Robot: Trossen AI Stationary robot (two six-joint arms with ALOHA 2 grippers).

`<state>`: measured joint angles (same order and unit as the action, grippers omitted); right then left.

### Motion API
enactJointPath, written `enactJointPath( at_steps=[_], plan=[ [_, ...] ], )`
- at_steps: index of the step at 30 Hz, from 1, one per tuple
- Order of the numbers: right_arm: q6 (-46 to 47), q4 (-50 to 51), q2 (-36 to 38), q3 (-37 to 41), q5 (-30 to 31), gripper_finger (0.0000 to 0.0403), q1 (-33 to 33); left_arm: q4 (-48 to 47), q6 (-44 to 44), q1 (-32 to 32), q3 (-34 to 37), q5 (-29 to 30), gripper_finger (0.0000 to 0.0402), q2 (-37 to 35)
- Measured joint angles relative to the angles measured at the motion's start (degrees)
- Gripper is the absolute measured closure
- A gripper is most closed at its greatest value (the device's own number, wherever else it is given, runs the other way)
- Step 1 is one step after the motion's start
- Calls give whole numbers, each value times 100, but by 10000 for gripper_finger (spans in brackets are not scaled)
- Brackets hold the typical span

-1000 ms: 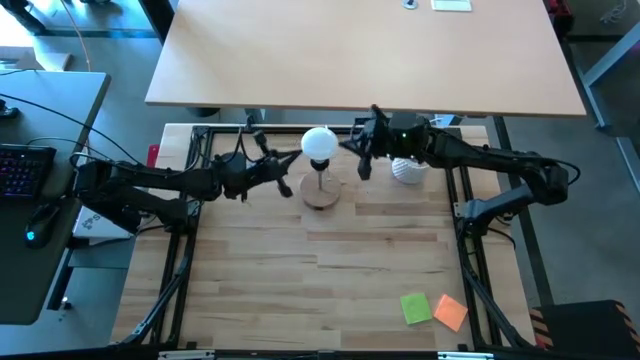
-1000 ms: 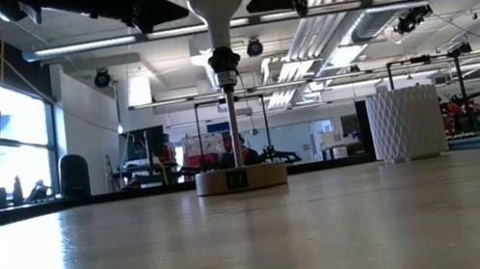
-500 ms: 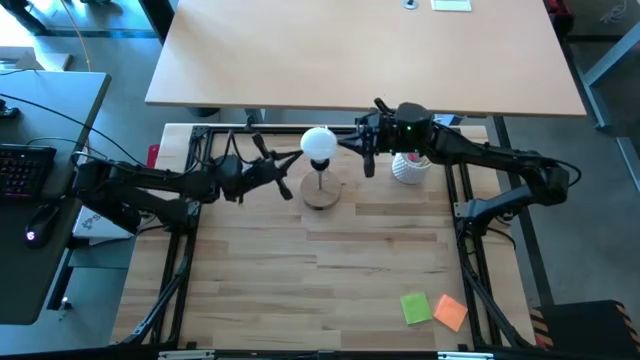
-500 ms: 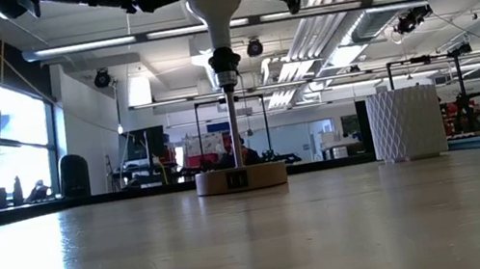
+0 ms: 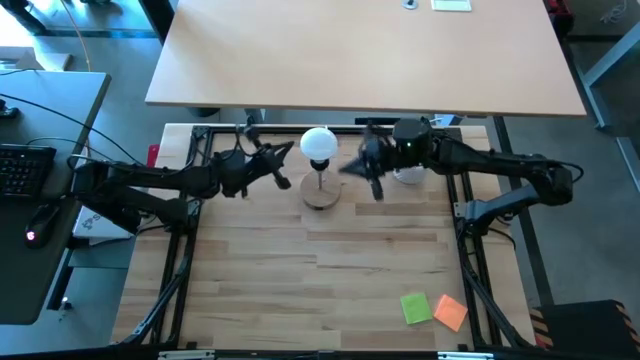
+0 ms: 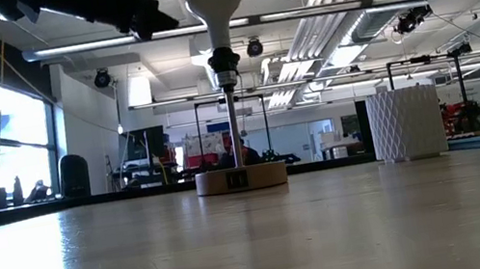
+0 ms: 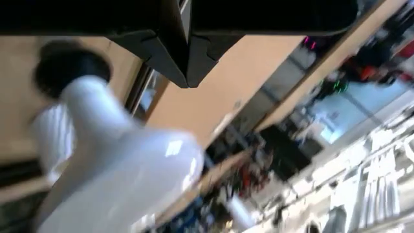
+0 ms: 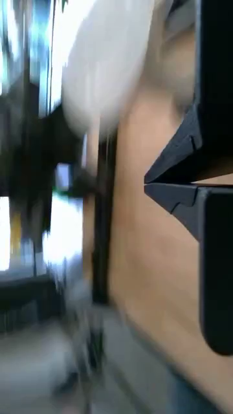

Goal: Screw lightbulb
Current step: Insert the lightbulb into the lamp

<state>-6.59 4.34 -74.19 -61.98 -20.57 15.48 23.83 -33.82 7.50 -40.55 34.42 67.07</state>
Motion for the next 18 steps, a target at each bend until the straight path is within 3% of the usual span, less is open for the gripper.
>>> enactJointPath(
  at_steps=[3, 5, 9, 13, 18],
  plan=[
    [185, -133, 4, 0, 1371, 402, 126, 129, -86, -214, -1, -165, 402, -97],
    [215, -266, -23, 0, 1835, 402, 241, 256, -88, -327, -1, -451, 401, -125],
    [313, -611, -117, 0, 1594, 402, 496, 574, -44, -412, -3, -1144, 401, -99],
    [436, -713, -205, 0, 1085, 402, 593, 614, 16, -366, -7, -1181, 402, -29],
    [466, -672, -191, 0, 865, 402, 494, 581, 17, -190, -7, -1134, 402, 22]
  ],
)
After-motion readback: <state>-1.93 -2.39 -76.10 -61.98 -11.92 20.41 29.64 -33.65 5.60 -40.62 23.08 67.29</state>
